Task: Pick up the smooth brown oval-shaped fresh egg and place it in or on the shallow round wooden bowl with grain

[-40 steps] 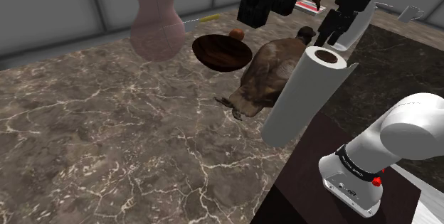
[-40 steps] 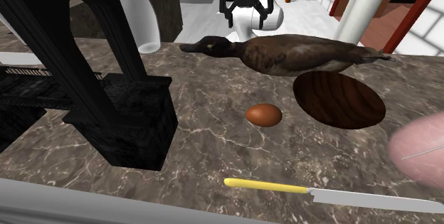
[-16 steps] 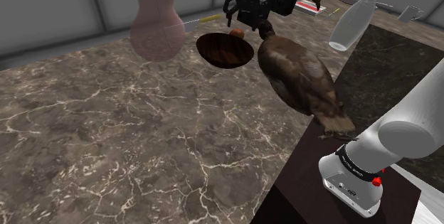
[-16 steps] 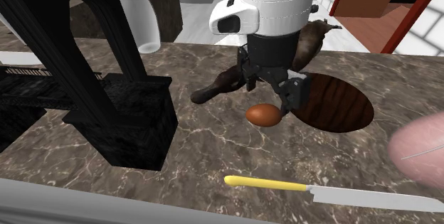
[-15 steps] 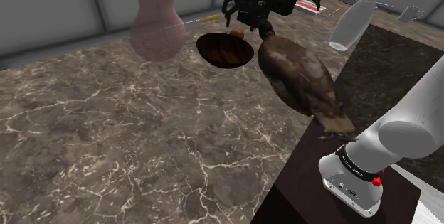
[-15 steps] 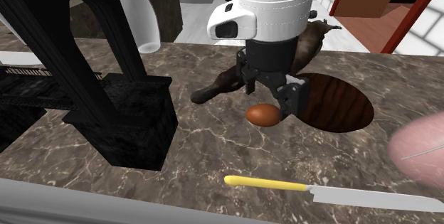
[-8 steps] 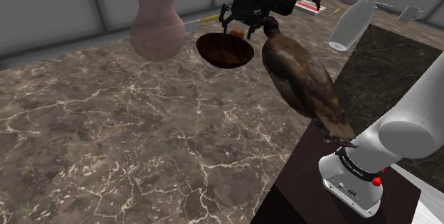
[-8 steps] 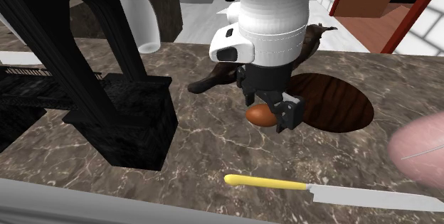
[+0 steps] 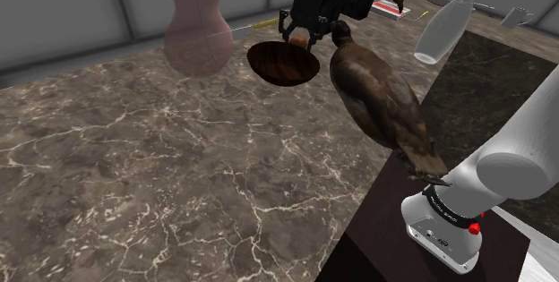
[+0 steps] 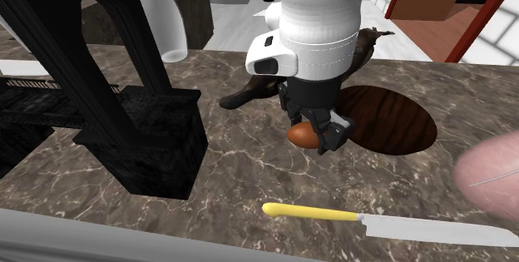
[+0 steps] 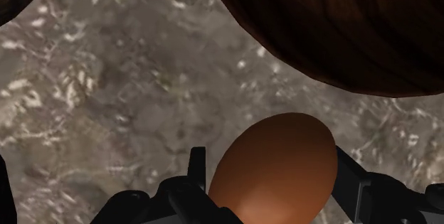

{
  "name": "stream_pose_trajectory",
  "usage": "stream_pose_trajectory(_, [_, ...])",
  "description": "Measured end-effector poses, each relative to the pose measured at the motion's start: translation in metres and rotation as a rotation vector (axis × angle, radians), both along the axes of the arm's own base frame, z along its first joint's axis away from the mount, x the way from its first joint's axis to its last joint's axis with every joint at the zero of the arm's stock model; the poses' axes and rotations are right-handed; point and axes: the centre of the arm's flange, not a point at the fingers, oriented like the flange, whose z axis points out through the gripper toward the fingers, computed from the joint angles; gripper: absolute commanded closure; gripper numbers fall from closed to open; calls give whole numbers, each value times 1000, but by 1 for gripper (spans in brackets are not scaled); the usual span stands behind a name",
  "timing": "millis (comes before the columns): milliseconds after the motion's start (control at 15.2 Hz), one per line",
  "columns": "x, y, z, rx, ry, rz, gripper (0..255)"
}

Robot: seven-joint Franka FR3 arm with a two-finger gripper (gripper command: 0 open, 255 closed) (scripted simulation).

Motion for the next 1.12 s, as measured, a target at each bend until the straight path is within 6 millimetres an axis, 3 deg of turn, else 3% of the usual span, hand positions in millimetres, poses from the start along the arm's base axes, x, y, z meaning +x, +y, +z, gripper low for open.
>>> stream_pose_trajectory(594, [0, 0, 0, 0, 0, 0, 255])
stream_pose_trajectory(1122, [1, 0, 36, 0, 0, 0, 255])
